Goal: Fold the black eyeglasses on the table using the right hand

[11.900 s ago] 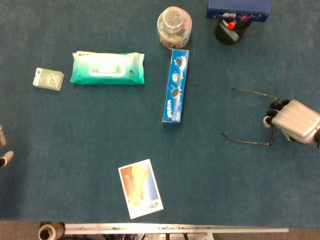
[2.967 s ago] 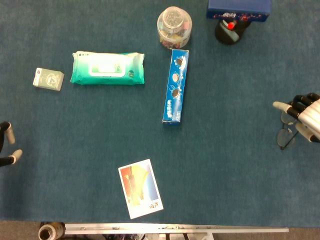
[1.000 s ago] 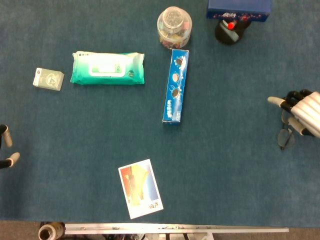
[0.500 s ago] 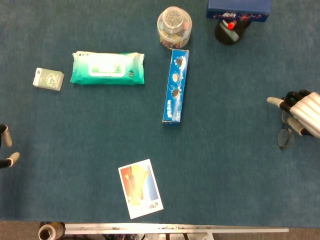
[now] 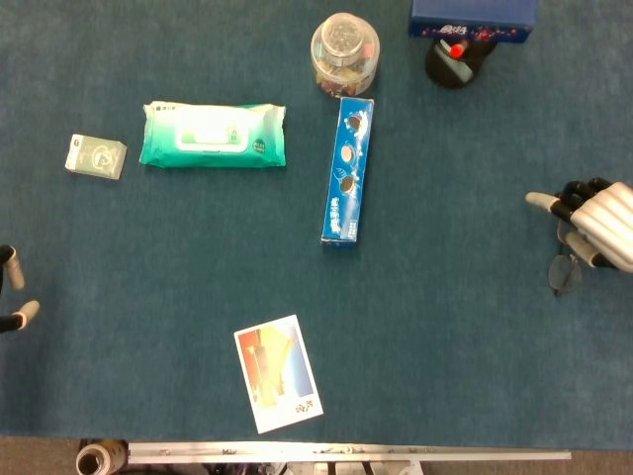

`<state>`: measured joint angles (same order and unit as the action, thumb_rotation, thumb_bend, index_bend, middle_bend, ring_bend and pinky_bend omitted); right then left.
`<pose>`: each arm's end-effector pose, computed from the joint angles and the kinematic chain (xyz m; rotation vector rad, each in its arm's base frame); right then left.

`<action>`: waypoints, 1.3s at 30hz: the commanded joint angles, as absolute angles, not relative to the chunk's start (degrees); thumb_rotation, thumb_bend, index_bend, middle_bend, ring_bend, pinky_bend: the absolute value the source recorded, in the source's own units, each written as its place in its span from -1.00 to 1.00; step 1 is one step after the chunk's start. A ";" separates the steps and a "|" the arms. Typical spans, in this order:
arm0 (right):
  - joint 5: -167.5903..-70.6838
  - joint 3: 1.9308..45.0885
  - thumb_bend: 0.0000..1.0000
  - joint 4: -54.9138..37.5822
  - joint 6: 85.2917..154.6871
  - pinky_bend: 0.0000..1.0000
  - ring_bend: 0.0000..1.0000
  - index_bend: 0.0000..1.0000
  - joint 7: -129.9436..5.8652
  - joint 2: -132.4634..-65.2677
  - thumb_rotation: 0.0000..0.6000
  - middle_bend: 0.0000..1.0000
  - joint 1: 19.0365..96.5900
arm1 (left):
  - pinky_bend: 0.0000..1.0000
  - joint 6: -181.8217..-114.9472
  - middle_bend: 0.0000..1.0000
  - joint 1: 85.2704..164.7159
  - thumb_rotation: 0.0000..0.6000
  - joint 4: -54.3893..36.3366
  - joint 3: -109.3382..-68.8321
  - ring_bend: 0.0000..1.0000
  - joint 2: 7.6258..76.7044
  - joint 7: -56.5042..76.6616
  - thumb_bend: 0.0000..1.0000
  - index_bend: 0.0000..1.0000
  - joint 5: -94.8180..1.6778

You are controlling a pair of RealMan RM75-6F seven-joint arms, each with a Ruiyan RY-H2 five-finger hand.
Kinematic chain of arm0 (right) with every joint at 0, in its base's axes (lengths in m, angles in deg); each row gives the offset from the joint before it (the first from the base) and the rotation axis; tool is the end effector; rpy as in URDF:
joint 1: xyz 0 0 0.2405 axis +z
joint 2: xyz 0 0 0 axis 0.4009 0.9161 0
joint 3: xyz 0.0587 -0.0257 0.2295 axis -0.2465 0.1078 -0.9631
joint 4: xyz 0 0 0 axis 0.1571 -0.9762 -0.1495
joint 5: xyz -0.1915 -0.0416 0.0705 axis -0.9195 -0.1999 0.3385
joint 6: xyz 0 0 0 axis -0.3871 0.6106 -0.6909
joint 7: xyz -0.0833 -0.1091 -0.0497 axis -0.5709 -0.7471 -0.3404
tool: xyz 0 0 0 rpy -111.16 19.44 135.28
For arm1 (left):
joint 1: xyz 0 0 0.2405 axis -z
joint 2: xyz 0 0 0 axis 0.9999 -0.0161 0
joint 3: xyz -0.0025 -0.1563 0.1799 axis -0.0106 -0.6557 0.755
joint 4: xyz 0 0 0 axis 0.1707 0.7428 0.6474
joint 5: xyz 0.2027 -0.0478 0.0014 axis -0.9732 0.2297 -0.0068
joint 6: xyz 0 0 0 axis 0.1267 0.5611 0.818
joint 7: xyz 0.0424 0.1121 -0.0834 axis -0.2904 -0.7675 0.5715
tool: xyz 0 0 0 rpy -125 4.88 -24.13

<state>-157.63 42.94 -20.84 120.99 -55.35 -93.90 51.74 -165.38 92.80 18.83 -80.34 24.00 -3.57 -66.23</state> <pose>-0.3014 -0.2608 0.0469 2.1550 -0.6899 0.6705 -0.2871 0.1593 0.1229 -1.4309 -0.9829 -0.6986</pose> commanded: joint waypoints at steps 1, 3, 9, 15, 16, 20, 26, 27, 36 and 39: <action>-157.63 42.99 -0.03 -20.94 120.99 -0.26 -0.47 -0.65 -55.19 -94.04 1.00 -0.25 51.79 | 0.97 -165.42 0.69 92.78 1.00 18.83 -80.36 1.00 23.96 -3.52 -0.90 0.23 -66.23; -157.67 43.01 -0.03 -20.96 121.11 -0.26 -0.47 -0.65 -55.01 -94.08 1.00 -0.25 51.85 | 0.97 -165.41 0.69 92.77 1.00 18.80 -80.35 1.00 23.94 -3.46 -0.90 0.23 -66.22; -157.85 42.82 -0.03 -19.89 122.13 -0.26 -0.47 -0.65 -54.99 -93.47 1.00 -0.25 51.93 | 0.97 -165.48 0.69 92.75 1.00 18.68 -80.47 1.00 24.00 -3.35 -0.90 0.23 -66.13; -158.15 42.30 -0.03 -16.27 124.09 -0.26 -0.47 -0.65 -55.74 -91.38 1.00 -0.25 51.95 | 0.97 -165.77 0.69 92.64 1.00 18.68 -80.49 1.00 24.19 -3.34 -0.90 0.23 -66.28; -158.19 42.20 -0.03 -15.66 124.38 -0.26 -0.47 -0.65 -55.92 -91.03 1.00 -0.25 51.94 | 0.97 -165.84 0.69 92.62 1.00 18.70 -80.51 1.00 24.20 -3.34 -0.90 0.23 -66.31; -158.28 41.50 -0.03 -12.71 125.95 -0.26 -0.47 -0.65 -56.26 -89.52 1.00 -0.25 51.92 | 0.97 -166.04 0.69 92.61 1.00 18.88 -80.60 1.00 24.11 -3.36 -0.90 0.23 -66.45; -158.83 39.65 -0.03 -8.42 129.34 -0.26 -0.47 -0.65 -57.66 -87.20 1.00 -0.25 52.03 | 0.97 -166.16 0.69 92.74 1.00 19.47 -80.72 1.00 23.78 -3.75 -0.90 0.23 -66.72; -158.76 39.35 -0.03 -7.93 129.70 -0.26 -0.47 -0.65 -57.96 -86.90 1.00 -0.25 52.00 | 0.97 -166.16 0.69 92.75 1.00 19.55 -80.73 1.00 23.73 -3.82 -0.90 0.23 -66.73; -157.48 36.94 -0.03 -5.27 132.34 -0.26 -0.47 -0.65 -60.03 -84.27 1.00 -0.25 51.30 | 0.97 -166.03 0.69 93.00 1.00 19.97 -80.87 1.00 23.52 -4.32 -0.90 0.23 -66.81; -156.79 36.28 -0.03 -5.15 132.92 -0.26 -0.47 -0.65 -60.39 -83.72 1.00 -0.25 50.91 | 0.97 -166.05 0.69 93.07 1.00 20.10 -80.95 1.00 23.39 -4.44 -0.90 0.23 -66.82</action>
